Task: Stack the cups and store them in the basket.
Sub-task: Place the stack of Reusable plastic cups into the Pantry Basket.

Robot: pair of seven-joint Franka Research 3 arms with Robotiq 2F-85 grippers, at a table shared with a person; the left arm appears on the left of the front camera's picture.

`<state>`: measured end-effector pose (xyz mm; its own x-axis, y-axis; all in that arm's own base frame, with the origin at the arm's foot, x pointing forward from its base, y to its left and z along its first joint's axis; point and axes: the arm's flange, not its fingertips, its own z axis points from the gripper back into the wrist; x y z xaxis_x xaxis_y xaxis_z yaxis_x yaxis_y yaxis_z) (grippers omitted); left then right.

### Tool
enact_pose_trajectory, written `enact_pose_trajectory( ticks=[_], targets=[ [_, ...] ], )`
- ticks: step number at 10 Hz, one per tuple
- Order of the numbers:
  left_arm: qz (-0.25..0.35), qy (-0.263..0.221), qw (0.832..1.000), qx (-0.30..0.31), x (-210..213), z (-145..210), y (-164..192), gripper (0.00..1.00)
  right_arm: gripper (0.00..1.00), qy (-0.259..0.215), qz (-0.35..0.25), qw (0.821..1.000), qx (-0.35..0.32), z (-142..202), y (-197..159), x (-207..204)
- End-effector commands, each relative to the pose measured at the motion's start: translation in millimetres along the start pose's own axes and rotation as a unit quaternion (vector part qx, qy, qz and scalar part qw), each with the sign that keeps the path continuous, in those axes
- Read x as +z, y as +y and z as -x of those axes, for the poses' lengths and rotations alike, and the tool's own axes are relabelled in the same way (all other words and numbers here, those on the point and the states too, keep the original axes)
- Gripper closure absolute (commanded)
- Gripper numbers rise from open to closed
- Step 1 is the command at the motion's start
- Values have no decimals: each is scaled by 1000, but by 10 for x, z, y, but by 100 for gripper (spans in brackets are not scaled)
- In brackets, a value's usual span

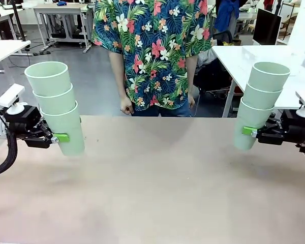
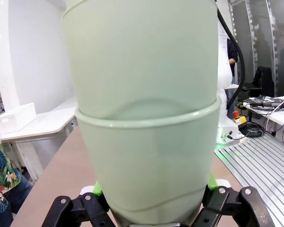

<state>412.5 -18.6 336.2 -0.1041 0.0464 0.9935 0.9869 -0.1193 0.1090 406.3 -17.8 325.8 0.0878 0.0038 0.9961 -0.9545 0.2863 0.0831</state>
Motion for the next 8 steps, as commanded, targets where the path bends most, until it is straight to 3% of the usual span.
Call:
enact_pose_trajectory(
  ticks=[1,8],
  targets=[
    [1,-3,1000,-4,4,-43,-7,15,15,0,0,1000,4,-31,3,-6],
    [1,-3,1000,-4,4,-43,-7,15,15,0,0,1000,4,-31,3,-6]
  ],
)
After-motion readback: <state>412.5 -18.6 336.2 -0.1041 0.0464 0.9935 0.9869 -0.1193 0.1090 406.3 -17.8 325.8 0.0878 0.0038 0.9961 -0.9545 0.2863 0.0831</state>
